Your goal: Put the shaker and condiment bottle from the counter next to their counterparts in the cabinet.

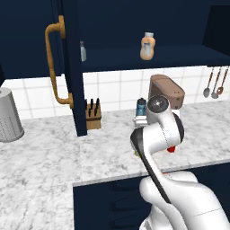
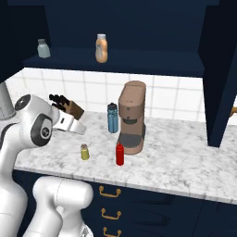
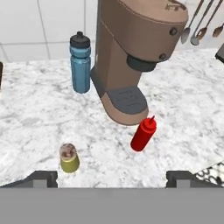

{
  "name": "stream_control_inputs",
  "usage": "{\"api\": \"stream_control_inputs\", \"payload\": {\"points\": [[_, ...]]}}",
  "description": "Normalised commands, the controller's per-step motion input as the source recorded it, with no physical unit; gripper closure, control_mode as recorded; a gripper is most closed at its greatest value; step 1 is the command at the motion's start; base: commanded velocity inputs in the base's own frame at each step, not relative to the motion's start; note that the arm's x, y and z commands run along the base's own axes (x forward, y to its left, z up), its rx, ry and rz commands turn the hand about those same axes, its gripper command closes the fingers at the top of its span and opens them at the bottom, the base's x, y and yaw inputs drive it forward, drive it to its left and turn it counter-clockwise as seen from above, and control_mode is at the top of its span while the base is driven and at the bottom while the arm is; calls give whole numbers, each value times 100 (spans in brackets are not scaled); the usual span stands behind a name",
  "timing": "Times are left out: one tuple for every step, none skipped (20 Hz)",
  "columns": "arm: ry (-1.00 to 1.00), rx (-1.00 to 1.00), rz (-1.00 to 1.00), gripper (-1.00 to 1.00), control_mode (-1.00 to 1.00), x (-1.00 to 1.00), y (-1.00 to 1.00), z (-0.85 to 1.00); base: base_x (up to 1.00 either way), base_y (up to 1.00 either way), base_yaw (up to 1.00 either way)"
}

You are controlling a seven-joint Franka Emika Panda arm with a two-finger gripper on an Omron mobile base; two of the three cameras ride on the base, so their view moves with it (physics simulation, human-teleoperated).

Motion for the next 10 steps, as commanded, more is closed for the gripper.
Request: {"api": "stream_control_inputs", "payload": {"points": [[-30, -15, -23, -100, -100, 0, 12, -44, 0, 0, 0], [-30, -18, -23, -100, -100, 0, 19, -41, 0, 0, 0], [-29, -19, -23, -100, -100, 0, 33, -38, 0, 0, 0], [-23, -16, -26, -100, -100, 0, 36, -29, 0, 0, 0], [-25, -17, -27, -100, -100, 0, 30, -29, 0, 0, 0], [-22, -17, -27, -100, -100, 0, 24, -40, 0, 0, 0], [-21, -19, -27, -100, -100, 0, 24, -50, 0, 0, 0], [-21, -18, -27, -100, -100, 0, 16, -59, 0, 0, 0], [-17, -17, -27, -100, -100, 0, 14, -61, 0, 0, 0], [-19, -17, -27, -100, -100, 0, 11, -56, 0, 0, 0]]}}
